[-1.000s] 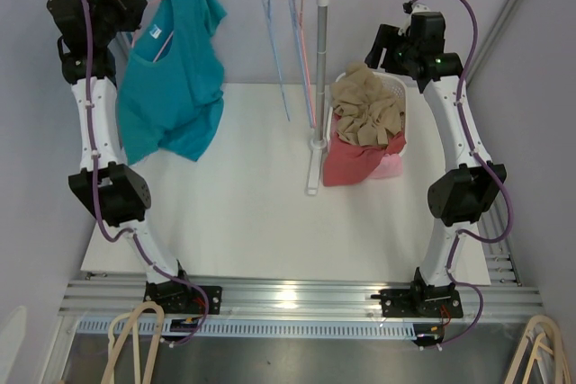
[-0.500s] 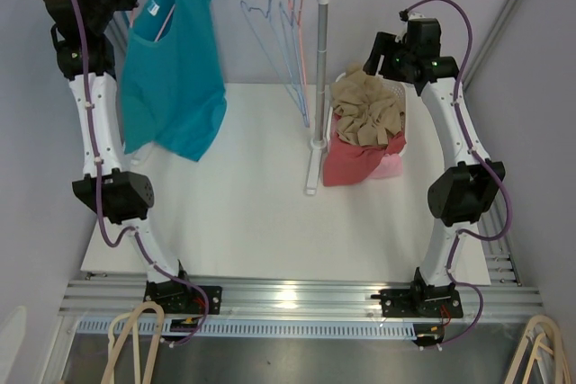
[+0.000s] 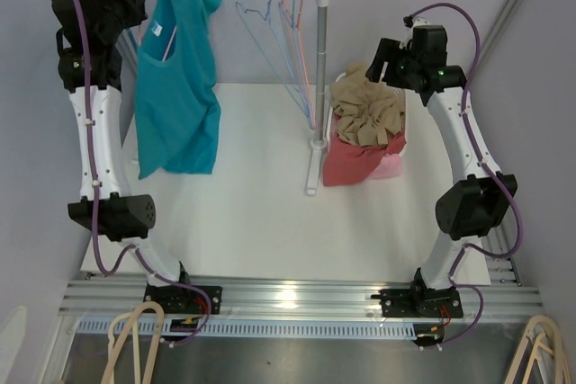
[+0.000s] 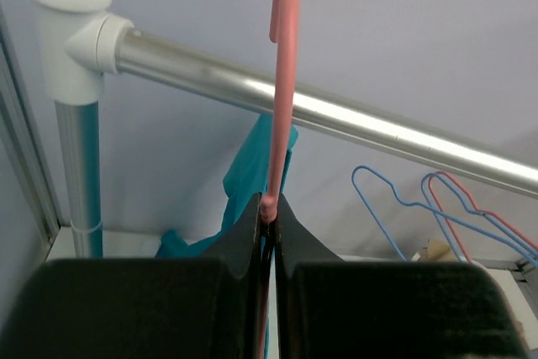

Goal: Remove the t-shirt from the hanger

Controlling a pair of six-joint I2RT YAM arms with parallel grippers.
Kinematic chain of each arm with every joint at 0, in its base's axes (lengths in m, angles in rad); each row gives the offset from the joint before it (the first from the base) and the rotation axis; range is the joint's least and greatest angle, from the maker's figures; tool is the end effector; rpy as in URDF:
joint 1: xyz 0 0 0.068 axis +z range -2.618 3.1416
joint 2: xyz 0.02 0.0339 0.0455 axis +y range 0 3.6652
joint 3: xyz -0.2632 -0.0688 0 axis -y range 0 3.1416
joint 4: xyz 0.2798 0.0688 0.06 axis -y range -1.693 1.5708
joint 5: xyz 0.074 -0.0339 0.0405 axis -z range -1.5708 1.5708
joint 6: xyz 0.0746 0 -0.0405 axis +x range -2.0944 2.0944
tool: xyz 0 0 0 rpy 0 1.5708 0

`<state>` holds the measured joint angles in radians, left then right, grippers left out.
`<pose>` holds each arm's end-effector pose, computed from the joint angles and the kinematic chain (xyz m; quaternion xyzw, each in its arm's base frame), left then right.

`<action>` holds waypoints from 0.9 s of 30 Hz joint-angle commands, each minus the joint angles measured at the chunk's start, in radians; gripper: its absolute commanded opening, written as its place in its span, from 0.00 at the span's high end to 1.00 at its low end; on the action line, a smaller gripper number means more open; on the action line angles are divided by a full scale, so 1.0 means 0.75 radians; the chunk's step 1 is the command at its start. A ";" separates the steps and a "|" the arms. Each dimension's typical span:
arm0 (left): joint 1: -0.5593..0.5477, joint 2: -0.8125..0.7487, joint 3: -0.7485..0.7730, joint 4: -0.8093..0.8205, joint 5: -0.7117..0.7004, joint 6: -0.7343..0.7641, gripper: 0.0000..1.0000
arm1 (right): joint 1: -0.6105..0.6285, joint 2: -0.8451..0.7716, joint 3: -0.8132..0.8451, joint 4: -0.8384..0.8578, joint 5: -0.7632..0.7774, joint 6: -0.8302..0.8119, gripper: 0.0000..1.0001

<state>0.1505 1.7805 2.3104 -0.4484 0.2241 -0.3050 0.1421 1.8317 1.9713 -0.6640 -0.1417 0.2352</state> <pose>0.4297 0.0484 0.5761 -0.0720 0.6746 -0.1319 0.7227 0.4782 0.0791 0.3921 0.0049 0.8648 0.1537 0.4781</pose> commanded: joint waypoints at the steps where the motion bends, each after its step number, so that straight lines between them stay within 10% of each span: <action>1: -0.047 -0.122 -0.002 -0.126 -0.172 -0.006 0.99 | 0.003 -0.123 -0.047 0.063 -0.020 0.010 0.25; 12: -0.186 -0.539 -0.609 0.207 -0.339 0.016 0.99 | 0.003 -0.294 -0.196 0.106 -0.034 0.008 0.24; 27: -0.601 -0.748 -0.698 0.142 -1.130 0.151 0.99 | 0.280 -0.881 -0.608 0.323 0.036 -0.162 0.25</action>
<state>-0.2474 1.2667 1.7821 -0.3599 -0.4656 -0.2234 0.2745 1.2427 1.5249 -0.5022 -0.1074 0.1715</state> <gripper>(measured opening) 0.037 0.752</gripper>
